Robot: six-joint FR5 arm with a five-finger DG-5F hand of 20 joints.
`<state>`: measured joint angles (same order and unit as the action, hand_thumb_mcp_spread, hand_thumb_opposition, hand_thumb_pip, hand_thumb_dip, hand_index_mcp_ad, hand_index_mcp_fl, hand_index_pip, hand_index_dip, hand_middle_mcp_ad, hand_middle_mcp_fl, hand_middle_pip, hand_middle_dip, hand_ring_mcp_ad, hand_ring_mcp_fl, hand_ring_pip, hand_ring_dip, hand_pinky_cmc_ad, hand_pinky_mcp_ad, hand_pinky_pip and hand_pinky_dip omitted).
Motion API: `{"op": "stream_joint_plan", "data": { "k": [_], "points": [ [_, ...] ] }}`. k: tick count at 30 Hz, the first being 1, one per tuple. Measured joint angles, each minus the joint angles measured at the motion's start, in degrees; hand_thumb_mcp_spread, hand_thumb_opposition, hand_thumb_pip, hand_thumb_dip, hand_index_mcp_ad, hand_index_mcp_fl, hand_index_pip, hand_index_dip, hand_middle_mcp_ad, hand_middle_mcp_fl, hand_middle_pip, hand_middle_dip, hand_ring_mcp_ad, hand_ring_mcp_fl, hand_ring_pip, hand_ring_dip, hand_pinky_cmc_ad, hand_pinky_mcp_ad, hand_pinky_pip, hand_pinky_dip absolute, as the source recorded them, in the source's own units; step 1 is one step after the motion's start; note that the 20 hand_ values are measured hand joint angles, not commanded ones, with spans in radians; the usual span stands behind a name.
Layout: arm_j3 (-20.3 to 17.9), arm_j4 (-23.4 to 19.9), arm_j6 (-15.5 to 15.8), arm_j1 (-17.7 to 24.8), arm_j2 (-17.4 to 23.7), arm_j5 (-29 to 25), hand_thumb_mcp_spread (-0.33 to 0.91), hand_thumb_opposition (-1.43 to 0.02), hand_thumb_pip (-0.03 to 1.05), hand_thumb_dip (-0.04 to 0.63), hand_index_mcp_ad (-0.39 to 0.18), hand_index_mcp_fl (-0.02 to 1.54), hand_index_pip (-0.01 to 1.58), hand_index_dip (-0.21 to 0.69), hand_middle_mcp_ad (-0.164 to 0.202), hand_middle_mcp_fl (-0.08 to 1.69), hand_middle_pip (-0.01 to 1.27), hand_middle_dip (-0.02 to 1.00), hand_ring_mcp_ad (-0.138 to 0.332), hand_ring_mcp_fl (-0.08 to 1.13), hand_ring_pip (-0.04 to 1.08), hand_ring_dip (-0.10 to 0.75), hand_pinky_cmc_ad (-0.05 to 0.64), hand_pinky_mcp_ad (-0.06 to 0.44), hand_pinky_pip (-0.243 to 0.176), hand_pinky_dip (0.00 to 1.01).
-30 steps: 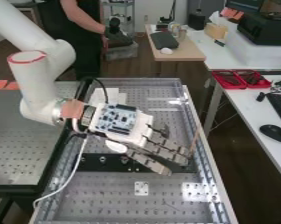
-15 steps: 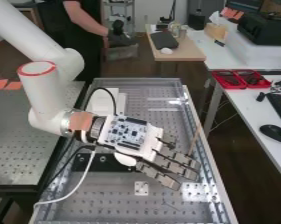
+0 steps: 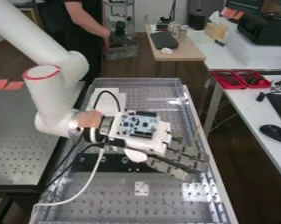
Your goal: Grab the drill bit and place it in the clear container
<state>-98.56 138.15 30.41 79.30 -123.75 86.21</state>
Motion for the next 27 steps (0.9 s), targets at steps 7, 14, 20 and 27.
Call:
{"op": "stream_joint_plan", "data": {
  "k": [7, 14, 20, 27],
  "points": [
    [0.46, 0.33, -0.02, -0.3, -0.82, 0.56, 0.41, -0.88, 0.64, 0.253, -0.065, 0.31, 1.41, 0.126, 0.131, 0.1, 0.14, 0.13, 0.136, 0.01, 0.09, -0.063, 0.213, 0.18, -0.105, 0.18],
    [0.55, 0.69, 0.04, -0.73, -1.36, 0.89, 0.4, -0.9, 0.64, 0.269, -0.075, 0.36, 1.35, 0.08, 0.131, 0.1, 0.14, 0.13, 0.141, 0.01, 0.09, -0.058, 0.213, 0.182, -0.105, 0.18],
    [0.62, 0.58, 0.17, -0.99, -1.77, 1.43, 0.4, -0.9, 0.64, 0.269, -0.087, 0.39, 1.3, 0.065, 0.124, 0.1, 0.14, 0.13, 0.145, 0.01, 0.09, -0.056, 0.215, 0.178, -0.105, 0.18],
    [1.05, 0.6, 0.21, -1.13, -2.53, 2.04, 0.41, -0.91, 0.64, 0.269, -0.087, 0.39, 1.28, 0.058, 0.126, 0.12, 0.14, 0.13, 0.145, 0.01, 0.09, -0.056, 0.215, 0.178, -0.091, 0.18]
  ]
}}
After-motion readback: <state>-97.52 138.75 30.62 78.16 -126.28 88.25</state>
